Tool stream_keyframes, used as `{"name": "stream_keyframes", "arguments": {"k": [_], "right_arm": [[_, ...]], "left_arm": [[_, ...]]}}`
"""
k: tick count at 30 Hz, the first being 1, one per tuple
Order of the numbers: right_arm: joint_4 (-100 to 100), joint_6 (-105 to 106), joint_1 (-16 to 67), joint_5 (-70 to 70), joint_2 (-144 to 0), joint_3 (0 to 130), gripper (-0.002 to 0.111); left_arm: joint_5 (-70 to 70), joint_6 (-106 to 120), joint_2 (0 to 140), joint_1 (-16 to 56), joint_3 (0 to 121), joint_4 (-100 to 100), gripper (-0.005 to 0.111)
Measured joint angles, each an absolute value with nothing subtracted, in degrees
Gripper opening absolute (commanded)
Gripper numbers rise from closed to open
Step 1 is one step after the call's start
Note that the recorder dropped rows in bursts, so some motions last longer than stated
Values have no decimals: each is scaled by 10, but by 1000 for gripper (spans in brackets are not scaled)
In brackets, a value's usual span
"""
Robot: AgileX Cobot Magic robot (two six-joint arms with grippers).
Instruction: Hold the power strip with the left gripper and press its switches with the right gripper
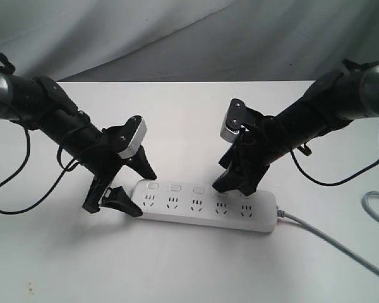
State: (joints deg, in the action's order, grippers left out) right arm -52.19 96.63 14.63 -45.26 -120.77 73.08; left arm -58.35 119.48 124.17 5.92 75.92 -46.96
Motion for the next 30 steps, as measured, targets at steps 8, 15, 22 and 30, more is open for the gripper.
{"name": "stream_keyframes", "arguments": {"k": [8, 15, 22, 30], "right_arm": [[-509, 958, 146, -445, -1205, 731, 59], [-506, 957, 146, -421, -1199, 715, 59], [-502, 956, 146, -414, -1196, 711, 59], [-439, 931, 176, -388, -1187, 711, 59]], "left_arm": [[-583, 1195, 1242, 59, 759, -470, 34], [-583, 1195, 1242, 59, 759, -470, 34], [-583, 1195, 1242, 59, 759, -470, 34], [-583, 1195, 1242, 59, 759, -470, 34]]}}
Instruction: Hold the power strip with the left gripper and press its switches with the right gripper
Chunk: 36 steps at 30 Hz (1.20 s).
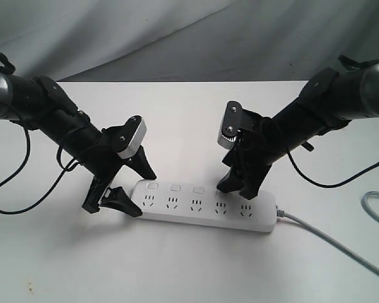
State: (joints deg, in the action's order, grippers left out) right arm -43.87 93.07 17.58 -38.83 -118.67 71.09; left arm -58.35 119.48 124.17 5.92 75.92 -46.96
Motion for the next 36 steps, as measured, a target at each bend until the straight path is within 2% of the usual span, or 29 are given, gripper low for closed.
{"name": "stream_keyframes", "arguments": {"k": [9, 16, 36], "right_arm": [[-415, 896, 186, -372, -1183, 711, 59], [-529, 964, 181, -380, -1188, 708, 59], [-597, 1046, 53, -526, -1168, 701, 59]], "left_arm": [[-582, 1195, 1242, 59, 759, -470, 34], [-582, 1195, 1242, 59, 759, -468, 34], [-582, 1195, 1242, 59, 759, -470, 34]]}}
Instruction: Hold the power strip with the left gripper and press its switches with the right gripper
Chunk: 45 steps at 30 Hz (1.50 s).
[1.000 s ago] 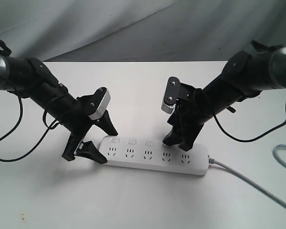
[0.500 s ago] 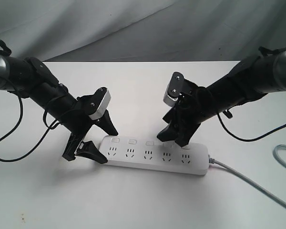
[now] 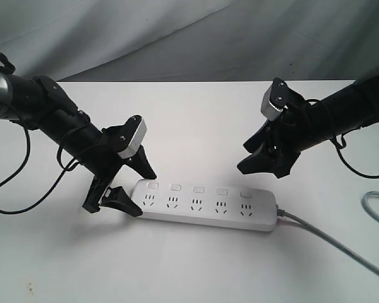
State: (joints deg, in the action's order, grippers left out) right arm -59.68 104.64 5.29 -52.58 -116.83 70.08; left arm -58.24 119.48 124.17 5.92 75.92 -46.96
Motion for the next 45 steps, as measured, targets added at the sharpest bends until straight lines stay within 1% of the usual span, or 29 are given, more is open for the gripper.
{"name": "stream_keyframes", "arguments": {"k": [9, 18, 45], "right_arm": [[-645, 1111, 50, -498, -1168, 644, 59], [-651, 1125, 50, -470, -1168, 641, 59], [-645, 1123, 50, -479, -1168, 637, 59]], "left_arm": [[-582, 1195, 1242, 59, 759, -470, 34], [-582, 1195, 1242, 59, 759, -470, 34], [-582, 1195, 1242, 59, 759, -470, 34]]}}
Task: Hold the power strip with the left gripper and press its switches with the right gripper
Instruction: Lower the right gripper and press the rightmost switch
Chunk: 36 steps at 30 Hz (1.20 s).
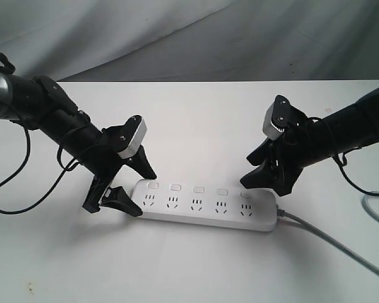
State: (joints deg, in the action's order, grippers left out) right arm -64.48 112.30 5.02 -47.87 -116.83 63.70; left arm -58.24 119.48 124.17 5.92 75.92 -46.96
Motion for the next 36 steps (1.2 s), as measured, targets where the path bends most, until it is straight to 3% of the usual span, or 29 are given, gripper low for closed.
{"name": "stream_keyframes", "arguments": {"k": [36], "right_arm": [[-643, 1118, 74, -438, -1161, 622, 59]], "left_arm": [[-581, 1195, 1242, 59, 759, -470, 34]]}}
